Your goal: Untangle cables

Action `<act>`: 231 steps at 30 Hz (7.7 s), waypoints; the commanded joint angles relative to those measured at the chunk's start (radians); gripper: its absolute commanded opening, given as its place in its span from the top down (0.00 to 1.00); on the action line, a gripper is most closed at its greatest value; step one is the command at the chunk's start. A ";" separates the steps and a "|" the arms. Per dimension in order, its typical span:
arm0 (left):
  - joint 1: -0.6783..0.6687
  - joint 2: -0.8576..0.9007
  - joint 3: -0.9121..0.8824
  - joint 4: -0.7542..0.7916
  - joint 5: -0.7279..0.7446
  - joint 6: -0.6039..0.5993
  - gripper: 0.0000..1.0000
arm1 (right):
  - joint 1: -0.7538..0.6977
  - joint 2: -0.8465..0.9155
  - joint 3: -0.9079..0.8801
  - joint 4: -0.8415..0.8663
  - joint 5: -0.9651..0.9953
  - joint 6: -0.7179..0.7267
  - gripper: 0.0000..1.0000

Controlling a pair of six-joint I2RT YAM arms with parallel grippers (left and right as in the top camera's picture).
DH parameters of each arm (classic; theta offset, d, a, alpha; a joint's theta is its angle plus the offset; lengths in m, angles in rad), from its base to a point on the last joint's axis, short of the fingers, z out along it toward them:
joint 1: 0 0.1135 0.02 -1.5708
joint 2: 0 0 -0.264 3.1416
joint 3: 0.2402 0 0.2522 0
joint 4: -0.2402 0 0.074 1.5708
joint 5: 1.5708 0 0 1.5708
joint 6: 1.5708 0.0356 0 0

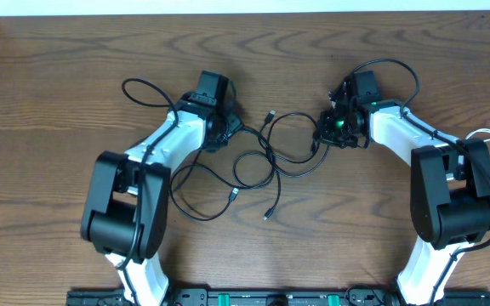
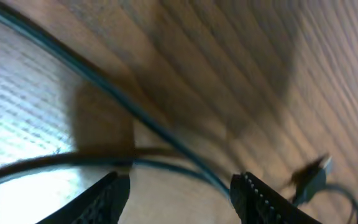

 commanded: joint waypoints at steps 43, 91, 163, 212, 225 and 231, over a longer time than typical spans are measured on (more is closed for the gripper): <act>-0.061 0.014 -0.009 0.016 -0.171 -0.319 0.48 | 0.000 0.043 -0.015 -0.011 0.039 0.015 0.99; 0.172 -0.092 0.005 -0.216 -0.201 0.024 0.92 | -0.013 0.042 -0.015 -0.016 0.022 0.014 0.99; 0.409 -0.362 0.045 -0.381 -0.020 0.313 0.42 | -0.007 0.042 -0.015 -0.010 0.032 0.015 0.99; -0.060 -0.061 0.045 -0.150 -0.008 0.106 0.92 | -0.008 0.042 -0.015 -0.010 0.032 0.014 0.99; 0.159 -0.396 0.045 -0.245 -0.009 0.106 0.92 | -0.008 0.042 -0.015 -0.009 0.032 0.014 0.99; 0.286 -0.407 0.045 -0.330 -0.010 0.106 0.93 | -0.008 0.042 -0.015 -0.010 0.032 0.014 0.99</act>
